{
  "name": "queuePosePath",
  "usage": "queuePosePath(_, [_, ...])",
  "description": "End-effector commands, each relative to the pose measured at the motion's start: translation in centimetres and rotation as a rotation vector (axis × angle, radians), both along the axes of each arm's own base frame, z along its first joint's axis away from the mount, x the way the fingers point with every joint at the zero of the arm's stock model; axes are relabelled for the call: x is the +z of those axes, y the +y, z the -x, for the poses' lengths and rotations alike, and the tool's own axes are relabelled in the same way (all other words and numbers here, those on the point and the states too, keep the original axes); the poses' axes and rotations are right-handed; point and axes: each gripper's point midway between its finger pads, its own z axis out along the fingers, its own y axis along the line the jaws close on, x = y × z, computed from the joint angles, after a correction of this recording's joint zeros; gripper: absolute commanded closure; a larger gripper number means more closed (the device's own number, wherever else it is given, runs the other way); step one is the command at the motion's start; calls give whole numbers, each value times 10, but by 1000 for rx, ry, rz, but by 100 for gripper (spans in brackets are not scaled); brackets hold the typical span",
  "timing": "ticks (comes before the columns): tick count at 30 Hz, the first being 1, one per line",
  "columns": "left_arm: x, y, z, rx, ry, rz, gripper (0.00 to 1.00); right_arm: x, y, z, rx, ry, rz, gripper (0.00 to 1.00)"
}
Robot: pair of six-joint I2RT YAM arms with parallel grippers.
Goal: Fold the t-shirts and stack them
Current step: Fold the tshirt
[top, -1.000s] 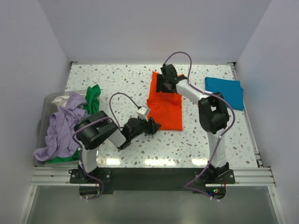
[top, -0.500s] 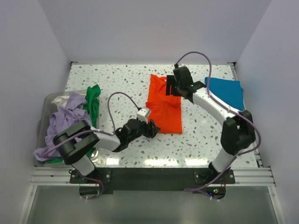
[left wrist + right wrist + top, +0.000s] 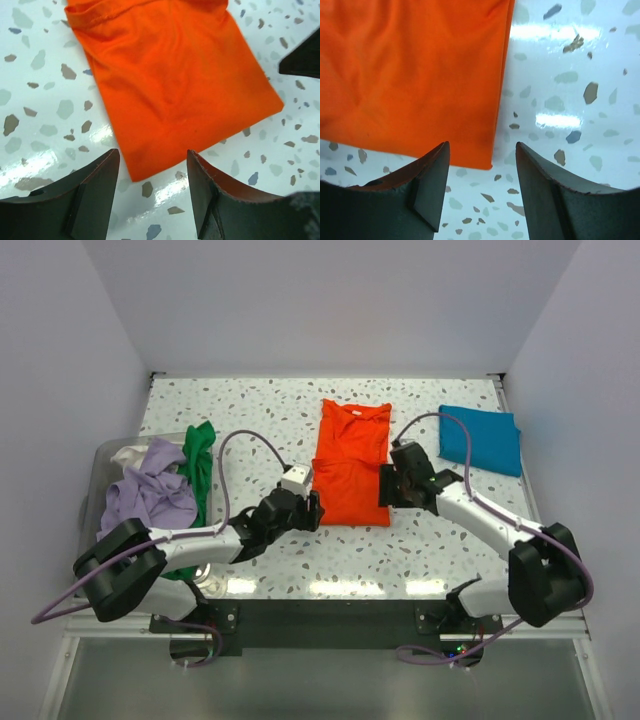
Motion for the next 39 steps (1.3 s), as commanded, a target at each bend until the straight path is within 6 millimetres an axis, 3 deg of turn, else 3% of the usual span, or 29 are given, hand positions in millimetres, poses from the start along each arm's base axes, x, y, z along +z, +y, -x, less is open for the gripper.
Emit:
queuePosePath(1, [-7, 15, -3, 40, 16, -72, 39, 1, 10, 18, 18, 2, -86, 42])
queuePosePath(5, [-13, 24, -4, 58, 40, -82, 39, -28, 9, 39, 25, 74, -110, 47])
queuePosePath(8, [-17, 25, -3, 53, 51, -80, 39, -37, 13, 43, 31, 89, -134, 48])
queuePosePath(19, [-26, 24, -3, 43, 75, -92, 39, -65, 9, 45, 17, 139, -96, 58])
queuePosePath(23, [-38, 22, -2, 33, 103, -114, 39, -71, 7, 48, 16, 157, -86, 71])
queuePosePath(26, [-43, 18, -1, 18, 124, -112, 39, -73, 4, 50, 12, 163, -73, 75])
queuePosePath(39, [-57, 3, 7, -40, 179, -79, 43, -73, 1, 53, 15, 164, -60, 77])
